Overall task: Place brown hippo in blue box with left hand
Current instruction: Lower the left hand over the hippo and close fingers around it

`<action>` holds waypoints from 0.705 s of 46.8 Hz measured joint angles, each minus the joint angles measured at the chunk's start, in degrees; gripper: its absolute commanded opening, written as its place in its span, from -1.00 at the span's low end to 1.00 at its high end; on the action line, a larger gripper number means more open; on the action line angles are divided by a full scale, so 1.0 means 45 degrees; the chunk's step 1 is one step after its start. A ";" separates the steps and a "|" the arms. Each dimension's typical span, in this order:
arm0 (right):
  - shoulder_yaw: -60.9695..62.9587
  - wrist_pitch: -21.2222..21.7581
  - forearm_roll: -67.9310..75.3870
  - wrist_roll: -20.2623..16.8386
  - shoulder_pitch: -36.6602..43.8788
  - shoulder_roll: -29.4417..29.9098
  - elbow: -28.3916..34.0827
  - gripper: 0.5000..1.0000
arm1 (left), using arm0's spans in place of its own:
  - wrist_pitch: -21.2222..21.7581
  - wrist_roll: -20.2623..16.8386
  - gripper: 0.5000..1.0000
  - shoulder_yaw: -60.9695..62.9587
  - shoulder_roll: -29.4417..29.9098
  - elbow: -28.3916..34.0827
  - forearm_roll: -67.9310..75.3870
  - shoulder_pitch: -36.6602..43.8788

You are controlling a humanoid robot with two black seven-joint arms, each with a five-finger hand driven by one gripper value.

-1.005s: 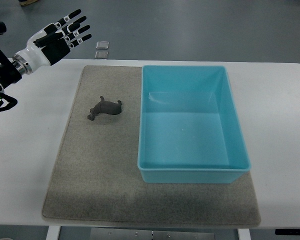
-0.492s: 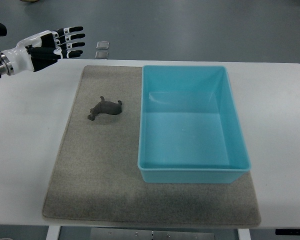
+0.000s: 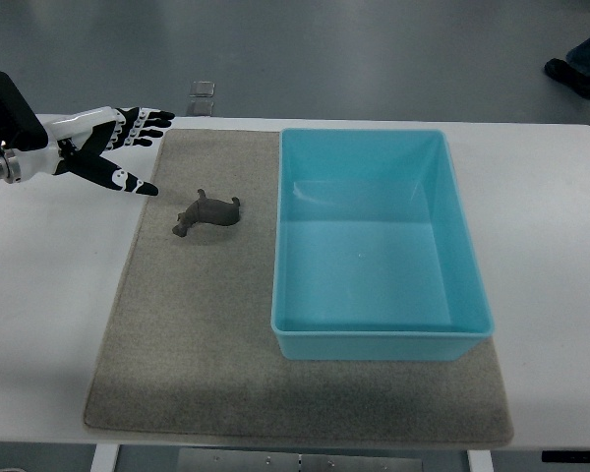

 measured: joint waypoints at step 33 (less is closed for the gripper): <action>0.0001 0.0000 0.0000 0.0002 0.0001 0.0000 0.0000 0.74 | 0.2876 0.0489 0.96 0.2713 -0.1448 -0.0454 0.4980 -0.1345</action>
